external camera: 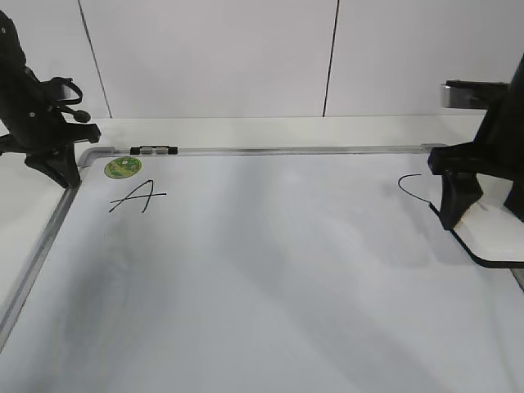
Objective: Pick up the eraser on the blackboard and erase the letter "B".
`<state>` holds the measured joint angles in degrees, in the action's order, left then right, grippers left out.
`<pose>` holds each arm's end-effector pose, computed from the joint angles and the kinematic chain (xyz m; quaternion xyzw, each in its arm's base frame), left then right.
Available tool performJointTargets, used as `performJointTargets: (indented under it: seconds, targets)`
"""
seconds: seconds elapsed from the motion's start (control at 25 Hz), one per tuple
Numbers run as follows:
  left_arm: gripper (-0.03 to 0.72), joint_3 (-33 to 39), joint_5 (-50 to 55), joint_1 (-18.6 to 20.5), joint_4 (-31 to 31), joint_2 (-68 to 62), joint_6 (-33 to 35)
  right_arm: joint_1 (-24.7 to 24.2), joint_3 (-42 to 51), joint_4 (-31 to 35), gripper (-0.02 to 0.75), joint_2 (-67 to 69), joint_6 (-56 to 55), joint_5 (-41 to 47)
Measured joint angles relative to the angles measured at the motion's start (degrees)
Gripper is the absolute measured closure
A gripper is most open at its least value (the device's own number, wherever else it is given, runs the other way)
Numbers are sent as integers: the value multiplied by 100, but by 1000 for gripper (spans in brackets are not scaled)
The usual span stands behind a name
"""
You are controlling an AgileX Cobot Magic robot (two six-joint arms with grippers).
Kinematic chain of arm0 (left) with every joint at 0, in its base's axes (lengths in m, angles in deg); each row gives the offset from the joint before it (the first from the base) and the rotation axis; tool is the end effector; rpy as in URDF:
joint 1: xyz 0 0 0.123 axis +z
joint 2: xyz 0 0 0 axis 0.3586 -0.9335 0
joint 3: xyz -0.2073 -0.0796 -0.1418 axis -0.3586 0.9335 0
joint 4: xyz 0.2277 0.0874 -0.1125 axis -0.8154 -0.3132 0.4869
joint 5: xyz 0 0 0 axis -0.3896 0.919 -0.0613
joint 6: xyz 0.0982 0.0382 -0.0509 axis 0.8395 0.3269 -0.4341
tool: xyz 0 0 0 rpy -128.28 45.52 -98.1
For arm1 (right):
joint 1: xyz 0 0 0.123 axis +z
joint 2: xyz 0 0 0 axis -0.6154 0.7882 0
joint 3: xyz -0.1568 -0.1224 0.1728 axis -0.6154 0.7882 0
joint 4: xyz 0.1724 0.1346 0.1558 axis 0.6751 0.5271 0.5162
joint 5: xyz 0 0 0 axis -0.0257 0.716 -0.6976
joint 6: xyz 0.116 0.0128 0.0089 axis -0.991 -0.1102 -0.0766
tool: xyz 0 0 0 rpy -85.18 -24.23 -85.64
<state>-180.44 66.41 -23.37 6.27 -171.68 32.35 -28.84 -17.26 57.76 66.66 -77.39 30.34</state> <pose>0.4702 -0.0381 0.1067 -0.0276 0.9946 -0.0840 0.0549 0.3379 0.0606 0.1926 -0.0053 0.9996 0.0281 0.0081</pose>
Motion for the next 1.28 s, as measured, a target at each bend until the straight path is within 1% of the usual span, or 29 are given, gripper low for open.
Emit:
performJointTargets:
  seconds: [0.12, 0.28, 0.56, 1.0, 1.28]
  targets:
    - [666, 0, 10, 0, 0, 0, 0, -257, 107, -69, 186, 0, 87, -124]
    - [666, 0, 10, 0, 0, 0, 0, -424, 148, -366, 186, 0, 124, -534]
    - [666, 0, 21, 0, 0, 0, 0, -435, 401, -538, 186, 0, 124, -1429]
    - [666, 0, 21, 0, 0, 0, 0, -435, 1451, -852, 186, 0, 124, -2712]
    - [666, 0, 32, 0, 0, 0, 0, -435, 1615, -878, 186, 0, 86, -2952]
